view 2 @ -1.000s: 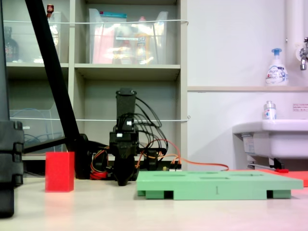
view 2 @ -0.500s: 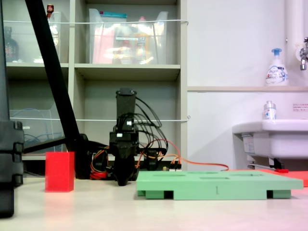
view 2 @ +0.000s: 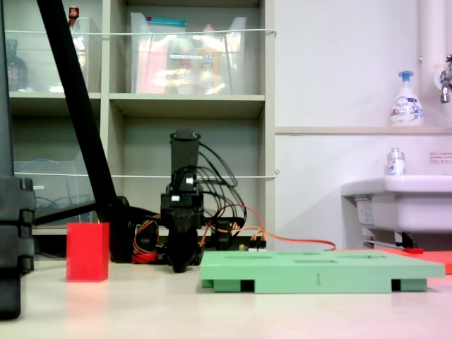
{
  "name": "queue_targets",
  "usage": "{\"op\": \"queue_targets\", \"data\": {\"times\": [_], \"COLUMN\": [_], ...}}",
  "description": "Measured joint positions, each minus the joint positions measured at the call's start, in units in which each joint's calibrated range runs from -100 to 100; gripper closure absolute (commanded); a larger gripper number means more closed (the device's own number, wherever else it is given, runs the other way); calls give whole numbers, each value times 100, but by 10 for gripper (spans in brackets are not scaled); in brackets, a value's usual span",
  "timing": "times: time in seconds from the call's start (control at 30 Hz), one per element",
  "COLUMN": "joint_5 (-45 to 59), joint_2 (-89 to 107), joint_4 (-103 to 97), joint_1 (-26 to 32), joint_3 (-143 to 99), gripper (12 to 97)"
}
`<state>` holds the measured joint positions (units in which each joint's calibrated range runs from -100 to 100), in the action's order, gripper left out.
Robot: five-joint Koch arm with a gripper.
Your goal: Put the square block into the corresponding hole
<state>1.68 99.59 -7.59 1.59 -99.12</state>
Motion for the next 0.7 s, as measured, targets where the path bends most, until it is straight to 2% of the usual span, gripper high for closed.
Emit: {"op": "queue_targets", "data": {"times": [0.57,0.7], "joint_5": [-44,-361], "joint_2": [0,0], "joint_4": [0,0], "joint_1": [-5,-54], "joint_3": [0,0], "gripper": [607,607]}}
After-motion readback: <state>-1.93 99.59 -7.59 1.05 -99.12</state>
